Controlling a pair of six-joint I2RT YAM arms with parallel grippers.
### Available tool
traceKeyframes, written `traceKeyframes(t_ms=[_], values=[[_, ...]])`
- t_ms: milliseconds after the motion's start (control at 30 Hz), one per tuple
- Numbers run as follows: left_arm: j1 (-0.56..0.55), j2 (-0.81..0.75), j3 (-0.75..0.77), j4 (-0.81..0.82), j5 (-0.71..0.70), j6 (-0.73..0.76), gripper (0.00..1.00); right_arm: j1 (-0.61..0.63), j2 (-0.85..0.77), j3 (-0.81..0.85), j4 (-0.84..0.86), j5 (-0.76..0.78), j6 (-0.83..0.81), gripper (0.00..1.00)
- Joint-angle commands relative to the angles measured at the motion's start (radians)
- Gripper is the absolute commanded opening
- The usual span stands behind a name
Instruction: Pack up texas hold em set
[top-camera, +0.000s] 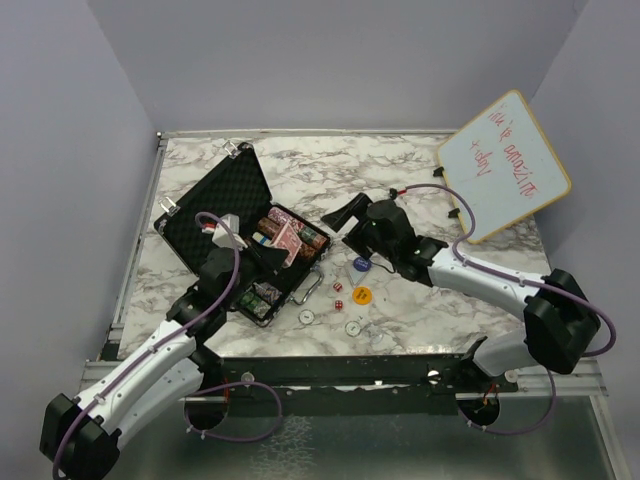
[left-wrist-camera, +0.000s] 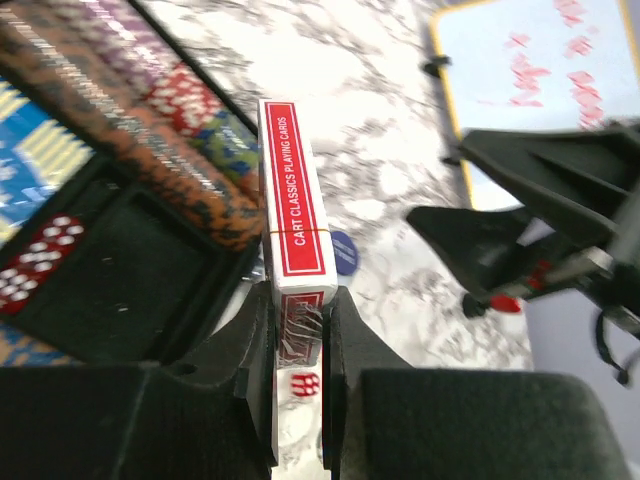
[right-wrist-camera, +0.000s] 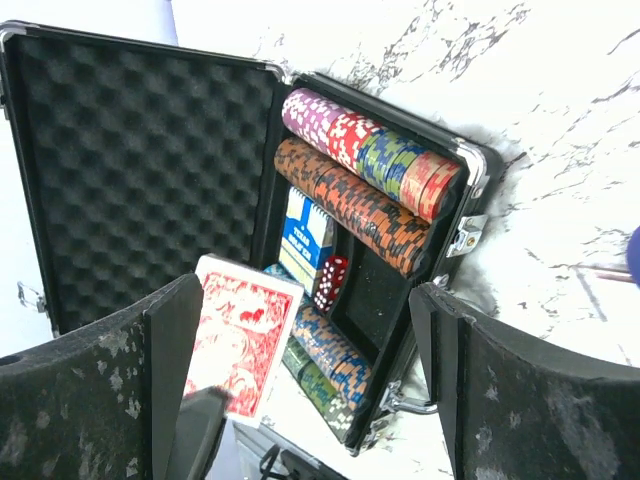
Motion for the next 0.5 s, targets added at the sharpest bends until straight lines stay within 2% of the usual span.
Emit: traceKeyframes(t_ms=[0, 367, 467], values=[[0.003, 0.003, 0.021, -0.134, -0.165, -0.062, 0.00, -0.007, -0.050, -0.036, 0.006, 0.000, -0.093, 0.90], [0.017, 0.171, 0.078, -0.163, -0.121, -0.121, 0.00, -0.030, -0.065, -0.121, 0.081, -0.114, -0.059, 0.88], [0.046, 0.224, 0.064, -0.121, -0.059, -0.132, 0.00, -0.034, -0.062, -0.122, 0.078, -0.128, -0.064, 0.88]])
